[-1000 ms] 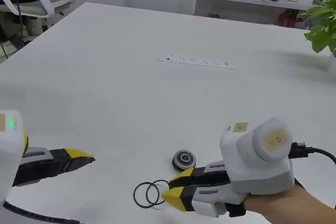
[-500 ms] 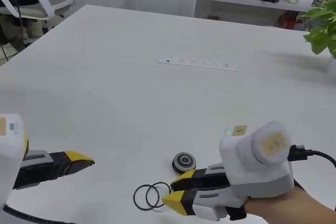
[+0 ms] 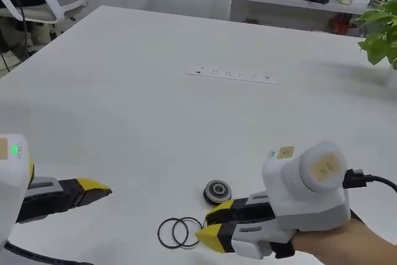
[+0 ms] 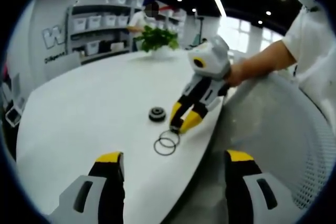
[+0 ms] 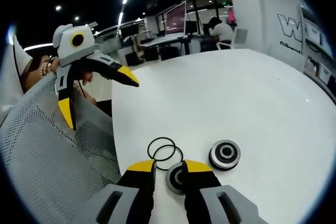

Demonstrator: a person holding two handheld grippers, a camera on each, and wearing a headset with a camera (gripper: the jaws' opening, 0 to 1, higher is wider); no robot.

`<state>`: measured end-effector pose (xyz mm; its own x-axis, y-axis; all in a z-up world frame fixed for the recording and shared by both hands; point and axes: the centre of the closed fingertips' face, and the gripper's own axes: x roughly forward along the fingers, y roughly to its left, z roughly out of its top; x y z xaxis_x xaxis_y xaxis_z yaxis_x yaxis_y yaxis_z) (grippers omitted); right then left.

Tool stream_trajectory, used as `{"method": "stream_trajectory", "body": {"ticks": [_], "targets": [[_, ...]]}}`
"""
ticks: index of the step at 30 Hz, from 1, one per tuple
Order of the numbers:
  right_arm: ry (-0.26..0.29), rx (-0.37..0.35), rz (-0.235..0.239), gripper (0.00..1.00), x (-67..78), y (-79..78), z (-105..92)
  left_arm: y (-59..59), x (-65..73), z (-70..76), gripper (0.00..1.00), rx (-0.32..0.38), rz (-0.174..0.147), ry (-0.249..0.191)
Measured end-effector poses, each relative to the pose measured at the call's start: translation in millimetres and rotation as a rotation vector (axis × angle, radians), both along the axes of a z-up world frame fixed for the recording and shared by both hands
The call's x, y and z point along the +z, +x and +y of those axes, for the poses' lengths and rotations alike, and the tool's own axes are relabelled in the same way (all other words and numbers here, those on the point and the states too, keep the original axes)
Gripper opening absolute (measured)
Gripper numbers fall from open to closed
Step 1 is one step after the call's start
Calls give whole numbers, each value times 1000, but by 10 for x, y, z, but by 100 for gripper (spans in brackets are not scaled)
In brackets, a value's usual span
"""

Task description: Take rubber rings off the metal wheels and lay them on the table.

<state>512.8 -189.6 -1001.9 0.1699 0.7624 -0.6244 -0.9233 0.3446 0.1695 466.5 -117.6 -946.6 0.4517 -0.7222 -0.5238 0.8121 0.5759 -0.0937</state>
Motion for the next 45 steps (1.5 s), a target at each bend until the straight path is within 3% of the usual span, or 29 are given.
{"method": "stream_trajectory", "body": {"ticks": [5, 15, 20, 27, 33, 38, 45], "targets": [[15, -20, 15, 19, 21, 27, -14, 2, 9, -3, 80, -6, -6, 3], [51, -120, -19, 18, 131, 250, -128, 44, 83, -40, 82, -40, -31, 14], [70, -166, -31, 17, 186, 349, -188, 176, 249, -102, 82, -67, -71, 7], [85, -212, -41, 16, 228, 447, -251, 449, 518, -151, 82, -105, -142, 10], [74, -227, -47, 15, 214, 487, -297, 647, 653, -179, 82, -121, -182, 25], [75, -249, -44, 15, 212, 534, -341, 759, 766, -313, 80, -192, -217, 37], [65, -279, -40, 15, 174, 610, -419, 898, 794, -565, 79, -262, -222, 23]]}}
